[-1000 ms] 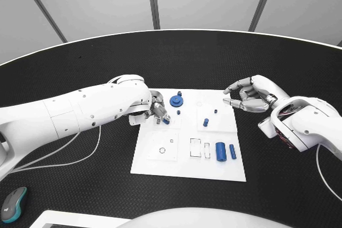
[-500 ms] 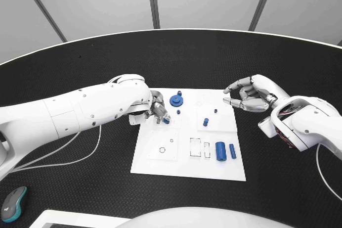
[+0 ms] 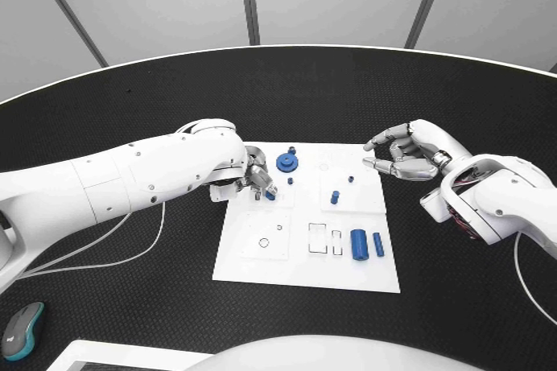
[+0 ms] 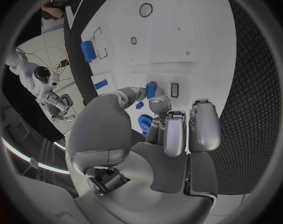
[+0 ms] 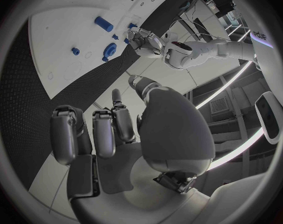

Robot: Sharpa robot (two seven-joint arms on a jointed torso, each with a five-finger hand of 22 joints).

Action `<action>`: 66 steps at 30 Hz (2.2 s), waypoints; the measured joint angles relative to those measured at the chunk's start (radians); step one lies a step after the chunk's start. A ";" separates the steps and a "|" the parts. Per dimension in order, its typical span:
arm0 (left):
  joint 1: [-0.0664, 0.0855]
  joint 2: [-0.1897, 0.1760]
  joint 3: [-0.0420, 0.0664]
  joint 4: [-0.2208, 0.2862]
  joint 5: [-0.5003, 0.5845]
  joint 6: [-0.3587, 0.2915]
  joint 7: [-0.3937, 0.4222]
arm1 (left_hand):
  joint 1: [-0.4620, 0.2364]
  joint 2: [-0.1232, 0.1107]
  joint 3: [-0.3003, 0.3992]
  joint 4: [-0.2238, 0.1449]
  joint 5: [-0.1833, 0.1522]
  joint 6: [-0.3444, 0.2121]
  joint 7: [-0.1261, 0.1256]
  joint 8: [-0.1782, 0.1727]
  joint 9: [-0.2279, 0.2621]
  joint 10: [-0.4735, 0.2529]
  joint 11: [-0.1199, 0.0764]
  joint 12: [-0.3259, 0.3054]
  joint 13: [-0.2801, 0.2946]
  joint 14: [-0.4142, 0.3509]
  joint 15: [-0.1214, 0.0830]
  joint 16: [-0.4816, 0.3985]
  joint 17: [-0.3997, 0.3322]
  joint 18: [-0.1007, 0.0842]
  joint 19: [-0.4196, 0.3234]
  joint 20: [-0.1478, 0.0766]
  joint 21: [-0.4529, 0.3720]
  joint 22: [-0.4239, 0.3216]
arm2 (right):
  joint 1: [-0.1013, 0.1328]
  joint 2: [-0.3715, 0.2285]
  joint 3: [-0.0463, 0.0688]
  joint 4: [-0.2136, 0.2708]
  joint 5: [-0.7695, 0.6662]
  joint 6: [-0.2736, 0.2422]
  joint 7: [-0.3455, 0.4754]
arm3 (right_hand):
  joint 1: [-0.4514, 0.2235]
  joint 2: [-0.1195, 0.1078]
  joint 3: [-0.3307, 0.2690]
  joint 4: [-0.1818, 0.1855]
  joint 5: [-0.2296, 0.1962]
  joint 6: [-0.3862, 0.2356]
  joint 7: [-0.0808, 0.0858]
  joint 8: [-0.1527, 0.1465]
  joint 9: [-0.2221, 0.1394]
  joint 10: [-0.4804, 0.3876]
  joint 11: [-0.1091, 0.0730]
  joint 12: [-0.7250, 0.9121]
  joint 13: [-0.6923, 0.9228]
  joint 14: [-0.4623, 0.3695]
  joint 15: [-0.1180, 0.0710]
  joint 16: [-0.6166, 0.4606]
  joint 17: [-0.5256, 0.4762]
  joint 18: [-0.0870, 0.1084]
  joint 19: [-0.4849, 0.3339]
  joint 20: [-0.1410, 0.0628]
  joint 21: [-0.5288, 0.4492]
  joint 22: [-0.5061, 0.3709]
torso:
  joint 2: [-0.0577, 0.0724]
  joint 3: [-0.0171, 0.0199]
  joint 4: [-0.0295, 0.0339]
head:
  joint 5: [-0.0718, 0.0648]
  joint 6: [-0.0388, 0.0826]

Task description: Assemble the parts on the task board

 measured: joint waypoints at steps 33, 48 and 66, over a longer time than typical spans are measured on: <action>0.000 0.021 -0.001 -0.021 0.003 0.008 -0.006 | -0.012 0.015 0.000 0.000 -0.009 0.007 0.001 0.007 0.012 0.000 0.001 -0.031 -0.042 0.004 -0.003 0.000 0.000 0.000 0.000 0.000 0.000 0.002 | 0.000 0.001 0.000 -0.001 0.000 0.000 0.001 | 0.000 0.000 0.000 0.000 0.000 0.000 0.000 0.000 0.001 0.004 -0.004 0.000 0.000 0.000 0.000 -0.004 0.000 0.000 0.000 0.000 -0.006 0.000 | 0.000 -0.0002 -0.0002 | -0.004 -0.005; 0.000 0.026 -0.001 -0.035 0.028 0.035 -0.029 | -0.079 0.009 -0.004 -0.046 -0.016 0.014 -0.025 -0.001 0.019 0.008 -0.018 -0.050 -0.073 0.000 -0.014 0.000 0.000 0.000 0.007 -0.007 0.000 0.005 | 0.000 -0.001 0.000 0.001 0.000 -0.001 0.002 | 0.000 0.000 0.003 0.003 0.000 0.000 0.000 0.000 0.001 0.004 -0.004 0.000 0.000 0.000 0.000 -0.004 0.000 0.000 0.000 0.000 -0.006 0.000 | 0.000 -0.0008 0.0010 | -0.008 -0.007; 0.000 0.015 -0.001 -0.032 0.036 0.007 -0.029 | -0.119 -0.010 -0.189 0.079 -0.020 0.042 -0.024 -0.028 0.013 0.003 -0.017 -0.050 -0.087 0.000 -0.014 0.000 0.000 0.000 0.007 -0.007 0.000 0.006 | 0.000 -0.002 0.000 -0.001 0.000 -0.007 0.000 | 0.000 0.000 0.003 0.003 0.000 -0.007 0.000 0.000 0.001 0.004 -0.004 0.000 0.001 0.000 0.000 -0.004 0.000 0.000 0.000 0.000 -0.010 0.000 | -0.001 -0.0012 0.0005 | -0.007 -0.005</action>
